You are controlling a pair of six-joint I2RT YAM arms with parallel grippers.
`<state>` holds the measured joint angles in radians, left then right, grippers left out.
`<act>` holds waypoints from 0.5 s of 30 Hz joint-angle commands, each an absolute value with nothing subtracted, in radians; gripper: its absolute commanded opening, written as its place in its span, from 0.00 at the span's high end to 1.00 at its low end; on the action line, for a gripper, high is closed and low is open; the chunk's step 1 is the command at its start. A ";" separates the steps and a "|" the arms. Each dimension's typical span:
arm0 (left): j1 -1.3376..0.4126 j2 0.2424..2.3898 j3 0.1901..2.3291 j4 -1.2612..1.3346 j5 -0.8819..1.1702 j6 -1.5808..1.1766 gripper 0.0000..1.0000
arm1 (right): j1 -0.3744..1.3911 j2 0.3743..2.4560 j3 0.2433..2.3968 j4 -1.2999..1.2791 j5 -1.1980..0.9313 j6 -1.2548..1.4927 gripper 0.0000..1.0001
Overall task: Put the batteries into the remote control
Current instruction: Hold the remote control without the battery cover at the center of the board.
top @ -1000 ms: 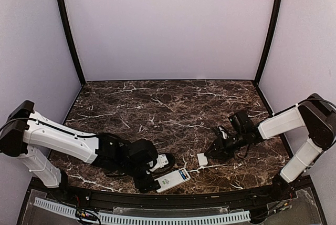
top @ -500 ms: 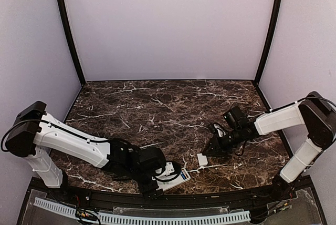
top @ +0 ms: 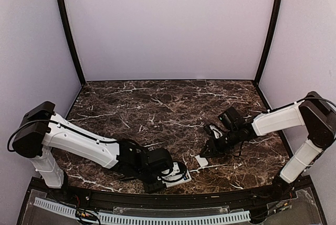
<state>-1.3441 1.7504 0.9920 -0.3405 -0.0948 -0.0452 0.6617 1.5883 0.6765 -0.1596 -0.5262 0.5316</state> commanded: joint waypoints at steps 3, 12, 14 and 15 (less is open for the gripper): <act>-1.330 1.786 1.029 -0.410 -0.137 -0.019 0.47 | 0.703 1.575 0.639 -0.230 -0.442 0.569 0.71; -1.313 1.844 1.123 -0.456 -0.146 -0.042 0.49 | 0.739 1.567 0.609 -0.184 -0.441 0.623 0.71; -1.309 1.864 1.162 -0.497 -0.146 -0.052 0.50 | 0.744 1.564 0.609 -0.192 -0.433 0.629 0.72; -1.309 1.873 1.182 -0.507 -0.143 -0.055 0.50 | 0.747 1.558 0.609 -0.200 -0.424 0.637 0.72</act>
<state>-1.3304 1.8286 1.1179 -0.4526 -0.1043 -0.0284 0.7238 1.5589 0.6464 -0.1299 -0.4866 0.6060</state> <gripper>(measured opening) 0.571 0.285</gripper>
